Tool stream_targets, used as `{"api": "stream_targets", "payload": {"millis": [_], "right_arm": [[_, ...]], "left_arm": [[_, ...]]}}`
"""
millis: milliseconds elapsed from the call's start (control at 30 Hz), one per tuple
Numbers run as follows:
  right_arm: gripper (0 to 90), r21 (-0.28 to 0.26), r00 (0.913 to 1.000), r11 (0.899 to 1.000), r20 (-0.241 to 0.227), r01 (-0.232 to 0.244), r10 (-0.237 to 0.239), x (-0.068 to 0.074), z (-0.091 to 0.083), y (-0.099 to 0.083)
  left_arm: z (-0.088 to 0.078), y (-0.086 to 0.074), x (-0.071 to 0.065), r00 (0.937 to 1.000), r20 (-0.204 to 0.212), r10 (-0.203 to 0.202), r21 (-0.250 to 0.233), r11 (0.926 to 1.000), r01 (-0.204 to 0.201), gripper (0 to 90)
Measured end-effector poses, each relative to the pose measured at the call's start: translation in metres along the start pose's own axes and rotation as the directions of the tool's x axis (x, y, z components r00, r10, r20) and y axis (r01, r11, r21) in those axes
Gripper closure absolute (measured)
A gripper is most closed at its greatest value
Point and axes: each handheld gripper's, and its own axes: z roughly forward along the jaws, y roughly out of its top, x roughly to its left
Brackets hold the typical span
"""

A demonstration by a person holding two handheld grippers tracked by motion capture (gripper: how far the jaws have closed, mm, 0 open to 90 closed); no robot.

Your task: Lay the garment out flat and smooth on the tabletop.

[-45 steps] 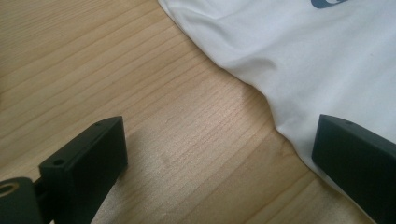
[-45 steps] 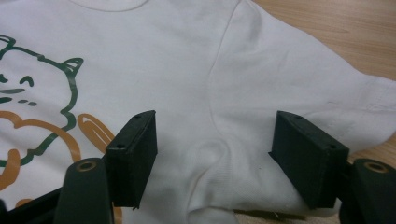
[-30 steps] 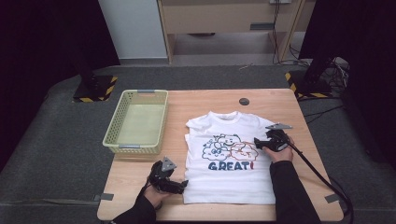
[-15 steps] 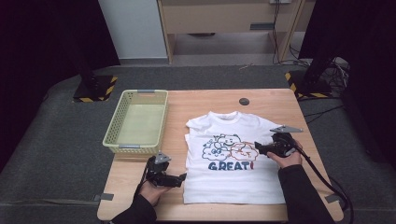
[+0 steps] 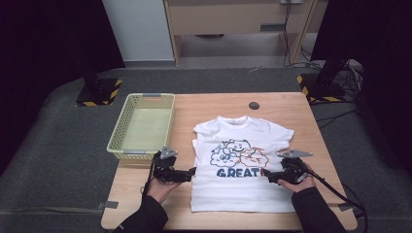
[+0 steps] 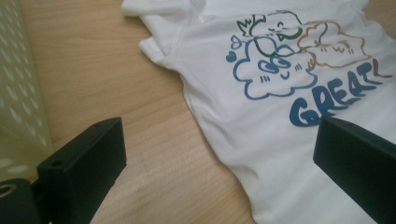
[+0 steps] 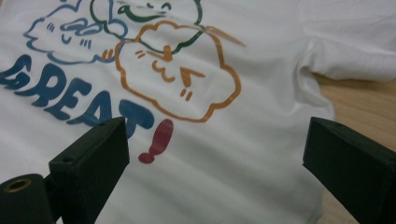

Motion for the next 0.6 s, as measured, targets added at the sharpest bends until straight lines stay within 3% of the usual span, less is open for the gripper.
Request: {"api": "stream_targets", "payload": {"millis": [333,600], "right_arm": [[6.8,0.066,0.9993,0.997,-0.015,0.035,-0.034,0.012,0.002,-0.016],[6.8,0.078,0.9987,0.996,-0.006,0.051,-0.051,0.013,0.003,-0.021]], "left_arm": [[0.009,0.033,0.002,0.9990,-0.045,-0.008,-0.043,0.9991,0.006,2.4],[0.024,0.059,0.002,0.9964,-0.082,0.020,-0.044,0.9988,-0.024,3.0]]}}
